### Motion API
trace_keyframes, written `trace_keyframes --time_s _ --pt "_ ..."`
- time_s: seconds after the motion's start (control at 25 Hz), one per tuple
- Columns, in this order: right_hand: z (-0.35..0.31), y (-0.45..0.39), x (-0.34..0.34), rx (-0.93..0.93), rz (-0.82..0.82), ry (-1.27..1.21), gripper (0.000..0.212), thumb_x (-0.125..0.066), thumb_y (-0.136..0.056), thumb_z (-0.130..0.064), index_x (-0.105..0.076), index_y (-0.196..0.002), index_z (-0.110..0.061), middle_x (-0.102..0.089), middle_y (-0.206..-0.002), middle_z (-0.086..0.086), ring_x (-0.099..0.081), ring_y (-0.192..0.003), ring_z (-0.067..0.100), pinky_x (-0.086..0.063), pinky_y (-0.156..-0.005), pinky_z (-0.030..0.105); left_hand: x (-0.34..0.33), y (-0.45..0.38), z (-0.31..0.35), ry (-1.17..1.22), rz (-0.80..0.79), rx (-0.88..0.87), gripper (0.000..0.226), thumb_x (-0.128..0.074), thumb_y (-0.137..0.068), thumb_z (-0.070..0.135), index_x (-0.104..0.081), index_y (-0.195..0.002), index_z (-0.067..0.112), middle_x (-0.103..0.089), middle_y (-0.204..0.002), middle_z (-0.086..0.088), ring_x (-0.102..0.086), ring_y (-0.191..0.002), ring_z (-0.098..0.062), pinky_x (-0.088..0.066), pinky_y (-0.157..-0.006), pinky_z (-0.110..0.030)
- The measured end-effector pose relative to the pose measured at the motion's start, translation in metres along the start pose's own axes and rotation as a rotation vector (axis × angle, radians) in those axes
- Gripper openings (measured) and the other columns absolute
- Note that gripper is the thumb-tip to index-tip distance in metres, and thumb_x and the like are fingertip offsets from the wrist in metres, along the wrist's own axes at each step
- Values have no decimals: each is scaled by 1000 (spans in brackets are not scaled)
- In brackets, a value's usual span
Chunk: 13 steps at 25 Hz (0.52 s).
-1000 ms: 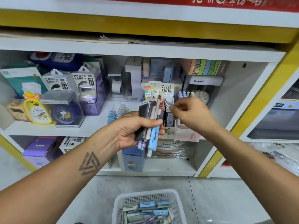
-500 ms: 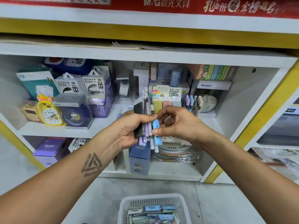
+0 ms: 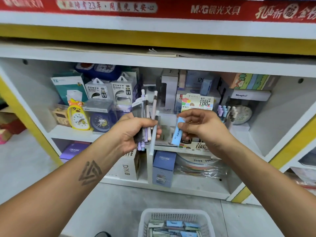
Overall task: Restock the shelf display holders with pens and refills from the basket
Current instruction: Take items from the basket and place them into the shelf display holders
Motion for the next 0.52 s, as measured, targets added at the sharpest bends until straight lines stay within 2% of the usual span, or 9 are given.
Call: trace_keyframes --time_s 0.2,0.28,0.4,0.52 --pt "4 -10 10 -17 91 18 12 -68 -89 5 -67 -99 -2 -71 -82 23 -67 -64 23 -60 -62 33 25 6 10 -5 7 -34 16 -71 -78 -9 -66 -93 -11 -69 -80 -29 -72 -69 -34 -59 -61 -37" --pt "7 -13 7 -8 92 11 9 -65 -91 5 -64 -100 2 -73 -82 22 -71 -67 26 -62 -63 32 33 7 14 1 17 -41 18 -70 -78 -8 -65 -95 -10 -68 -80 -29 -71 -69 -34 -59 -62 -37" --pt "11 -19 1 19 106 -12 7 -64 -93 3 -61 -99 5 -72 -82 24 -73 -68 27 -58 -57 25 45 8 17 17 46 -39 20 -68 -80 -10 -64 -99 -11 -67 -79 -28 -70 -68 -34 -59 -62 -37" --pt "17 -25 -6 37 109 30 7 -66 -92 1 -64 -98 3 -73 -78 18 -74 -68 23 -57 -59 24 53 12 16 26 79 -15 22 -67 -81 -11 -63 -103 -14 -67 -78 -29 -70 -67 -34 -59 -60 -38"
Point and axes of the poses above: each hand's wrist, its own y-axis away from the middle knuckle, its own x-axis out of the back of the hand, z = x × y, the point moved 5 cm from there along -y, towards the middle knuckle
